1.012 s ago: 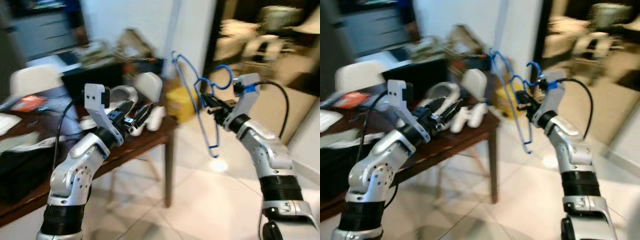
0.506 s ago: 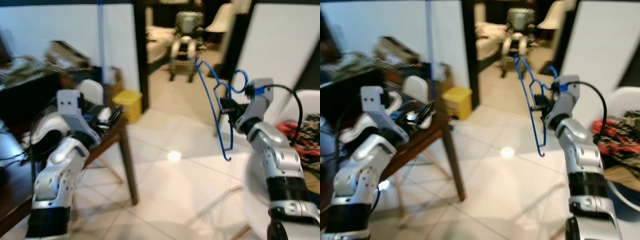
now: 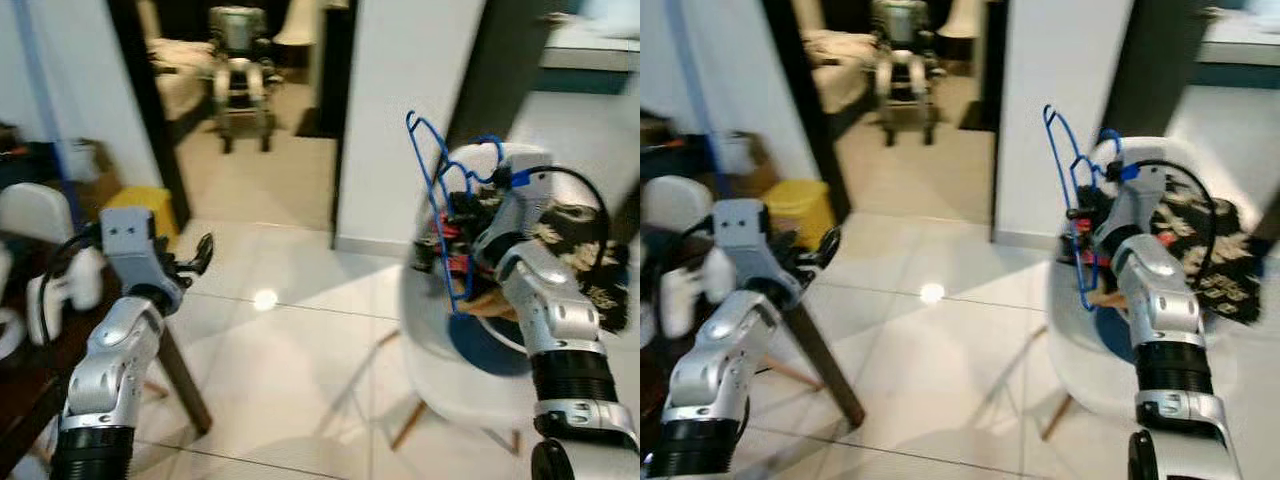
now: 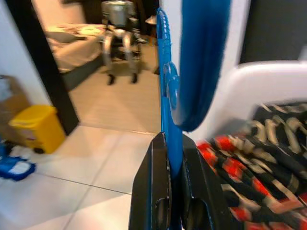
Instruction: Hang hanger
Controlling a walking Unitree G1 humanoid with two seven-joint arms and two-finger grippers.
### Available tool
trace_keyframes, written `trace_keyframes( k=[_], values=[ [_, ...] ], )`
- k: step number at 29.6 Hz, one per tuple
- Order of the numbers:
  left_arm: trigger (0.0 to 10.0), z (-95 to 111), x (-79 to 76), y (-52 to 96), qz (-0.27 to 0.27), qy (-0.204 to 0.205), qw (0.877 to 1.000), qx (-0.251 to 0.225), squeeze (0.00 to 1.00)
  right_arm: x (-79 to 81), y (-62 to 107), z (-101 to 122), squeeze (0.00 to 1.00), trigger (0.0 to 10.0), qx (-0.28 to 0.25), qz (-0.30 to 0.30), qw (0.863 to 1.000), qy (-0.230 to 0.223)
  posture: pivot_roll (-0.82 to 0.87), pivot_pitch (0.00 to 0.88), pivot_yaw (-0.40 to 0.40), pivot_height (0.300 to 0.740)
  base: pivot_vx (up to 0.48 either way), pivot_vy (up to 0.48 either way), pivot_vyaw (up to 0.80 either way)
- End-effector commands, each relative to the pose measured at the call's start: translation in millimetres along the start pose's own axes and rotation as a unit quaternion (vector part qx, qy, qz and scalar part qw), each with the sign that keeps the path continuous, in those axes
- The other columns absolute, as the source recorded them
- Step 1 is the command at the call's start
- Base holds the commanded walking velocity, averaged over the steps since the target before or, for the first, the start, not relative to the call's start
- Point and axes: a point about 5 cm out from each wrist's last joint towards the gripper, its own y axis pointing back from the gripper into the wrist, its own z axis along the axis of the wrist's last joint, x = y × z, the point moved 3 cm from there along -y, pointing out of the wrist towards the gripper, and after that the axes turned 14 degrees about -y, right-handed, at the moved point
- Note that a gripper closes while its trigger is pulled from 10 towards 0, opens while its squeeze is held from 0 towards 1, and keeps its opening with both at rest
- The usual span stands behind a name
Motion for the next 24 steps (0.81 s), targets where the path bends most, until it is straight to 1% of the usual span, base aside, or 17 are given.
trace_keyframes(
  k=[1, 4, 5, 6, 8, 15, 19, 21, 23, 24],
  values=[
    [10.0, -9, -1.0, 2.0, 0.002, 0.001, 1.0, 0.017, 0.0, 4.7, -2.1, 0, 0.0, 10.0, -0.004, 0.006, 1.0, 0.003, -0.03, 0.0, 0.015, 0.74, 0.0, -0.341, 0.0],
    [10.0, -10, -3.1, 1.8, 0.002, -0.002, 1.0, 0.016, 0.0, 10.3, -3.4, 4, 0.0, 10.0, -0.016, 0.019, 1.0, -0.004, -0.03, 0.0, 0.014, 0.74, 0.0, -0.381, 0.0],
    [10.0, -9, -4.6, 1.1, 0.001, -0.002, 1.0, 0.013, 0.0, 14.5, -3.8, 8, 0.0, 10.0, -0.024, 0.03, 0.999, -0.019, -0.03, 0.0, 0.014, 0.74, 0.0, -0.398, 0.0],
    [10.0, -9, -4.6, 1.1, 0.001, -0.002, 1.0, 0.013, 0.0, 14.5, -3.8, 8, 0.0, 10.0, -0.024, 0.03, 0.999, -0.019, -0.03, 0.0, 0.014, 0.74, 0.0, -0.398, 0.0],
    [10.0, -6, -6.7, -1.4, 0.004, -0.003, 1.0, 0.004, 0.0, 20.2, -4.3, 14, 0.0, 10.0, -0.038, 0.045, 0.998, -0.036, -0.03, 0.0, 0.014, 0.74, 0.0, -0.409, 0.0],
    [10.0, 1, -9.0, -4.3, 0.003, -0.004, 1.0, -0.007, 0.0, 24.7, -4.9, 19, 0.0, 10.0, -0.048, 0.055, 0.996, -0.041, -0.03, 0.0, 0.014, 0.74, 0.0, -0.408, 0.0],
    [10.0, 4, -13.9, -8.1, -0.001, -0.001, 1.0, -0.013, 0.0, 29.4, -5.9, 22, 0.0, 10.0, -0.059, 0.065, 0.995, -0.054, -0.03, 0.0, 0.012, 0.74, 0.0, -0.409, 0.0],
    [10.0, 4, -18.4, -9.7, -0.006, 0.002, 1.0, -0.015, 0.0, 35.2, -6.1, 25, 0.0, 10.0, -0.067, 0.077, 0.993, -0.062, -0.03, 0.0, 0.013, 0.74, 0.0, -0.409, 0.0],
    [10.0, 4, -18.4, -9.7, -0.006, 0.002, 1.0, -0.015, 0.0, 35.2, -6.1, 25, 0.0, 10.0, -0.067, 0.077, 0.993, -0.062, -0.03, 0.0, 0.013, 0.74, 0.0, -0.409, 0.0],
    [10.0, 5, -21.8, -10.5, -0.009, 0.005, 1.0, -0.017, 0.0, 38.6, -5.9, 27, 0.0, 10.0, -0.072, 0.084, 0.992, -0.063, -0.03, 0.0, 0.013, 0.74, 0.0, -0.409, 0.0]
  ],
)
